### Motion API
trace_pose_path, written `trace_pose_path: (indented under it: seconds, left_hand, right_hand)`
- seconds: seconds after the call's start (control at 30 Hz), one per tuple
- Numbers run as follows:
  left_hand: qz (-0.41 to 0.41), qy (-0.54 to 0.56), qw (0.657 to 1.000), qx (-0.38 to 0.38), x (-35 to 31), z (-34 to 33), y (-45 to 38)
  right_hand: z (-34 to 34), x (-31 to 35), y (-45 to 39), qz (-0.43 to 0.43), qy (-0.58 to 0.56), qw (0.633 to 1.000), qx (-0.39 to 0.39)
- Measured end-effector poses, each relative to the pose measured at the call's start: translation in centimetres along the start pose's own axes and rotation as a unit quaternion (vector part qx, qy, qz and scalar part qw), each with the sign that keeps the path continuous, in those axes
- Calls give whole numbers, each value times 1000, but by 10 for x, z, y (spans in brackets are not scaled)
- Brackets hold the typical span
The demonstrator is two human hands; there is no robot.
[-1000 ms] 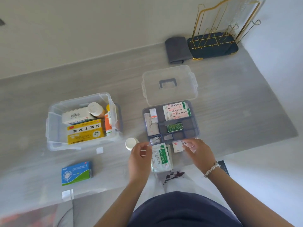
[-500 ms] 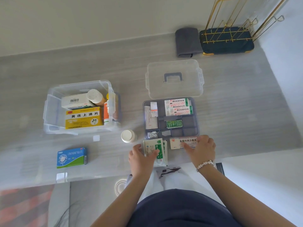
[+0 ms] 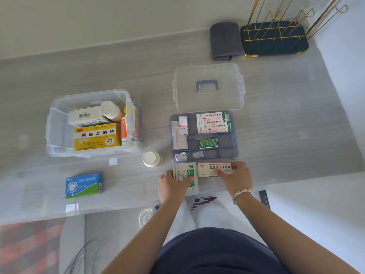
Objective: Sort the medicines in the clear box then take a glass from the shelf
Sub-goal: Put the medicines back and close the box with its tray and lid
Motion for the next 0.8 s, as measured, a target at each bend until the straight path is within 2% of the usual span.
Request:
trace_pose_path:
  seconds: [0.17, 0.3, 0.47, 0.6, 0.8]
  left_hand:
    - [11, 88, 996, 15, 8, 8, -3]
    - [7, 136, 989, 61, 8, 9, -7]
    - [13, 157, 983, 91, 10, 11, -6]
    - [28, 183, 978, 100, 6, 11, -2]
    - [21, 223, 962, 159, -18, 8, 18]
  right_hand:
    - [-9, -2, 10, 2, -15, 1000, -21]
    - [-11, 0, 12, 12, -32, 999, -22]
    - [-13, 4, 17, 10, -163, 986, 20]
    - [-8, -1, 14, -7, -222, 973, 53]
    - [25, 7, 11, 26, -294, 955, 26]
Point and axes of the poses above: each hand's wrist, its own y-axis away from the middle knuckle, its own z-axis out of the back of the hand, x = y × z, the point moved 6 cm from there along -y, towards the middle knuckle, and after that the axes turned 3 degrees about -x, right-handed, at the moved point
